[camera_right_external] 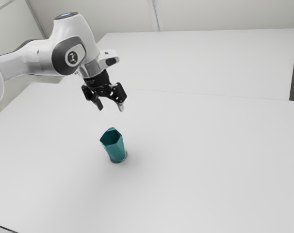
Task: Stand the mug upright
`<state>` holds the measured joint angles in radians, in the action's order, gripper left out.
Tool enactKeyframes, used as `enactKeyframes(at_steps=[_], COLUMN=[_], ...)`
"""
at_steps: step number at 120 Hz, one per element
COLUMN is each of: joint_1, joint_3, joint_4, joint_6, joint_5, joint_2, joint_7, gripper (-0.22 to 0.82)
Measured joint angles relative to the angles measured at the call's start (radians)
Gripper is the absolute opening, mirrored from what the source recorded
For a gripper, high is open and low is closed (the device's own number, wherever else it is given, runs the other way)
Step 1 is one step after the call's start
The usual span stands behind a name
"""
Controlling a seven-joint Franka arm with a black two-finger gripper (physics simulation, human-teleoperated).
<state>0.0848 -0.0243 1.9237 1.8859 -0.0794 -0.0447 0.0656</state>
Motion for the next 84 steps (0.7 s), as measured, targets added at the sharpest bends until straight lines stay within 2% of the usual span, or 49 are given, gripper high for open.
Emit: enactKeyframes(at_steps=[84], joint_1=[-0.031], joint_3=[0.007], joint_4=[-0.316], joint_6=[-0.352], joint_5=[0.067], joint_2=[0.031], joint_7=[-0.001], gripper=[0.59])
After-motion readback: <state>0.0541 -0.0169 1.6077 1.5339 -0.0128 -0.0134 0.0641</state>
